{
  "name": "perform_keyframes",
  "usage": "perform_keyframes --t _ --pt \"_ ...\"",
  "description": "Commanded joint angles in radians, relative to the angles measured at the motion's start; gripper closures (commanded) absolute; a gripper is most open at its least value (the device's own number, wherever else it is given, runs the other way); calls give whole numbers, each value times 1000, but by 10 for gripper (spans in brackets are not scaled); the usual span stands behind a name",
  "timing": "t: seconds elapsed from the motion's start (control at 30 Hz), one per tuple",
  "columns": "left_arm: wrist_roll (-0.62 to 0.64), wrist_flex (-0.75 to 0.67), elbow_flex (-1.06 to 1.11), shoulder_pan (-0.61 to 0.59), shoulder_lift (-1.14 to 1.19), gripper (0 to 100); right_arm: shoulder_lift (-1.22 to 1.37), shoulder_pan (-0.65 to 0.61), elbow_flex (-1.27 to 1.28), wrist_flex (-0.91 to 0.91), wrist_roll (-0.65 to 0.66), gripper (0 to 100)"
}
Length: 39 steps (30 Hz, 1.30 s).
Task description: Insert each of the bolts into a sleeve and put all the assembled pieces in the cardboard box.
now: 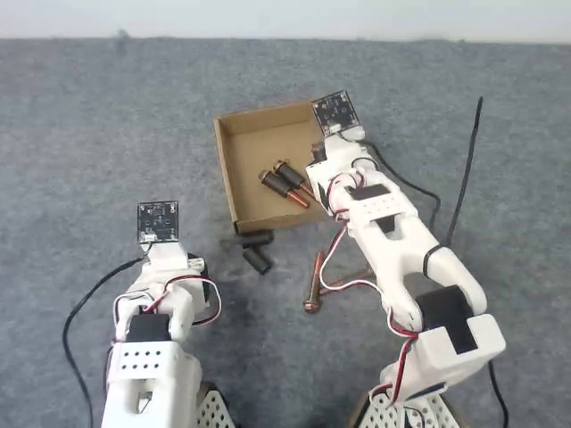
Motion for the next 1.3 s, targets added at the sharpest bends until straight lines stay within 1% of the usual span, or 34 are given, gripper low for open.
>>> perform_keyframes --t 0.0,0.1,0.27,0.4,0.53,0.6,0.7,0.77,0.87,1.03,1.17,1.27 --pt "-8 3 -56 -6 5 989 38 -19 -149 82 12 992" --pt "-8 3 -56 -8 5 989 125 -39 -255 160 12 992" --pt "-8 3 -56 -8 5 989 223 -50 -393 225 12 991" --pt "-8 3 -56 -8 5 989 268 -51 -457 288 12 990" --pt "-8 2 -56 -8 5 989 289 -51 -532 401 12 987" --pt "-8 2 -56 -8 5 989 291 -51 -569 458 12 961" --pt "-8 2 -56 -8 5 989 288 -51 -620 539 12 875" --pt "-8 2 -56 -8 5 989 291 -51 -655 588 12 841" --pt "-8 2 -56 -8 5 989 282 -51 -683 615 12 861" --pt "-8 2 -56 -9 5 989 232 -54 -687 624 12 944" --pt "-8 2 -56 -9 5 989 133 -85 -687 739 12 961" --pt "-8 2 -56 -9 5 989 51 -122 -687 860 12 961"
